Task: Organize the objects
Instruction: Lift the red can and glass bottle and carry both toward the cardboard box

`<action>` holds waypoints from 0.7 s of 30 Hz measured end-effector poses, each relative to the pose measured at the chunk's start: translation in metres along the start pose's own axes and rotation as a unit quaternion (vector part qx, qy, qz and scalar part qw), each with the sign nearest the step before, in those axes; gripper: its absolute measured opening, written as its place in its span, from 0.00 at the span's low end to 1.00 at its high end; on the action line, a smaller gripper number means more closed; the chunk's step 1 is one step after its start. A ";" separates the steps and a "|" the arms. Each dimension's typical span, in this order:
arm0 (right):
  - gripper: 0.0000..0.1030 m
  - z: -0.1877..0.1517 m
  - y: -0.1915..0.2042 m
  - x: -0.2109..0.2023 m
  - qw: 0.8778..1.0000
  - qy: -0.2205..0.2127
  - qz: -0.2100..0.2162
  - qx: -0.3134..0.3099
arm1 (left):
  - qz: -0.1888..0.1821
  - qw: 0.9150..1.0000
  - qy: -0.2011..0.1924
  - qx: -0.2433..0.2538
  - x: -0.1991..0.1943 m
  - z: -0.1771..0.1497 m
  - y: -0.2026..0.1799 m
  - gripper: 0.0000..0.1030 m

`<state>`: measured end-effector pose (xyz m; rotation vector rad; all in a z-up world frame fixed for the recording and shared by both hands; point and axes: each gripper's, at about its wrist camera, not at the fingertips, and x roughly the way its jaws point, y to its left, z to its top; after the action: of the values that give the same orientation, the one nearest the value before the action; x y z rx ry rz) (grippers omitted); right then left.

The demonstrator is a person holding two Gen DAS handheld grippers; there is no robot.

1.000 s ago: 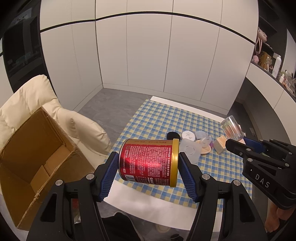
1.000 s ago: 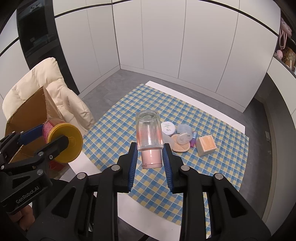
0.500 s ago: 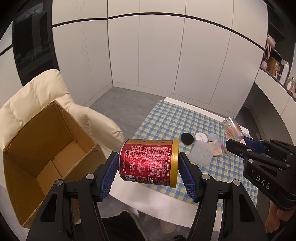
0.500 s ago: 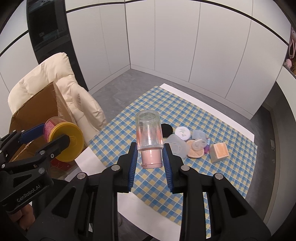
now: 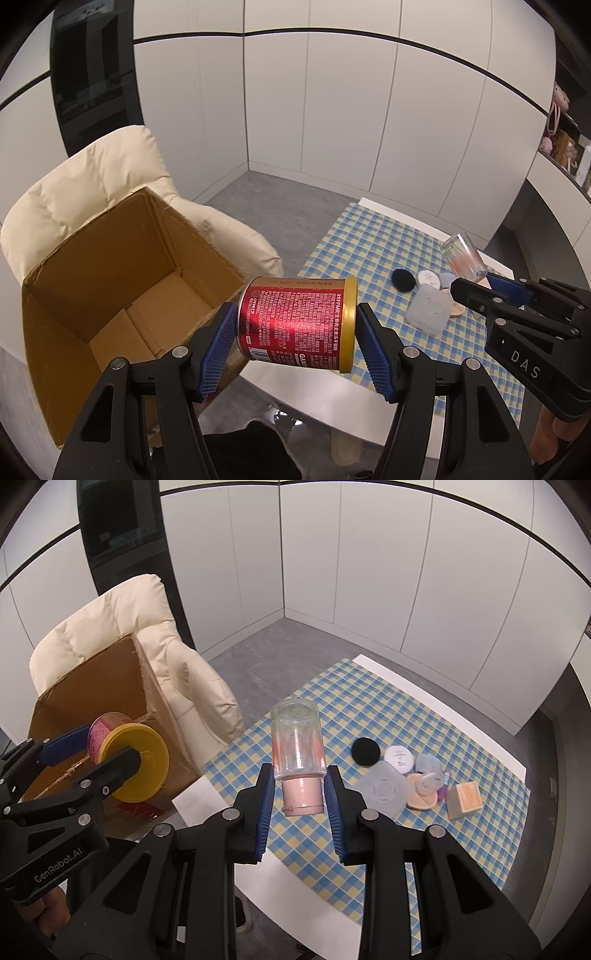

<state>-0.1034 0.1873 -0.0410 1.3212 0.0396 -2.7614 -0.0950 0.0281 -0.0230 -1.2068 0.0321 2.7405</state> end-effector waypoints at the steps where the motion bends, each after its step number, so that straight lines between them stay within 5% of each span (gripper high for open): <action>1: 0.27 0.001 0.003 0.001 1.000 0.000 0.001 -0.002 | 0.001 1.000 -0.001 -0.002 -0.001 0.000 0.002 0.63; 21: 0.27 0.014 0.045 0.010 0.999 -0.002 0.035 -0.020 | 0.033 0.999 -0.003 -0.034 -0.012 -0.009 0.046 0.63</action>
<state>-0.1164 0.1411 -0.0396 1.2813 0.0459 -2.6908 -0.0872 -0.0199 -0.0216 -1.2367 -0.0208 2.8238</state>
